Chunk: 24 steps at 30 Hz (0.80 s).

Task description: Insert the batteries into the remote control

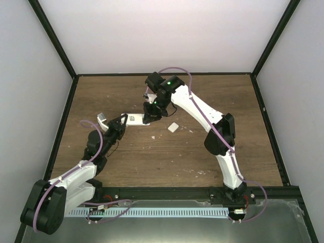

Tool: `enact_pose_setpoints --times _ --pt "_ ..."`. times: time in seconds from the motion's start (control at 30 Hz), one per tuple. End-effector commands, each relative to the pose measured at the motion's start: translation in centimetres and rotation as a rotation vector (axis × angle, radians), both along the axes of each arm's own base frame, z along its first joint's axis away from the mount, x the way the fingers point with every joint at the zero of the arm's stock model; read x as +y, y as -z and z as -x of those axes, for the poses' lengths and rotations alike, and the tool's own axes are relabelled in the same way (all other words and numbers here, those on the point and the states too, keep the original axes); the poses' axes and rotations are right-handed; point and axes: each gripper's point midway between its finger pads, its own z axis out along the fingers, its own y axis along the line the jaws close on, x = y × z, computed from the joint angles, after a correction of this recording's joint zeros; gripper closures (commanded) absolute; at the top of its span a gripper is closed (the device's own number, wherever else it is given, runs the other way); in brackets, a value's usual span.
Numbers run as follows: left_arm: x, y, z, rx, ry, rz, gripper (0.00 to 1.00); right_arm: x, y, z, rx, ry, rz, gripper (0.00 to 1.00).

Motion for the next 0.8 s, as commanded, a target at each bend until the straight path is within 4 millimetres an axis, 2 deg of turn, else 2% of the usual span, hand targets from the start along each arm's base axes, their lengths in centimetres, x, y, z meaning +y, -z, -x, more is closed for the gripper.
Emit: enact_pose_setpoints --times 0.0,0.37,0.63,0.77 --pt "-0.2 -3.6 0.1 -0.107 0.011 0.069 1.00 -0.7 -1.9 -0.1 -0.041 0.009 -0.017 0.90" --pt "-0.2 -3.6 0.3 -0.102 0.013 0.093 1.00 -1.2 -3.5 -1.0 -0.091 0.039 -0.031 0.86" --pt "-0.1 -3.7 0.3 -0.100 0.012 0.105 1.00 -1.6 -3.6 -1.6 -0.109 0.051 -0.019 0.86" --pt "-0.1 -3.5 0.3 -0.098 0.009 0.101 1.00 -1.3 -5.6 -2.2 -0.166 0.057 -0.054 0.85"
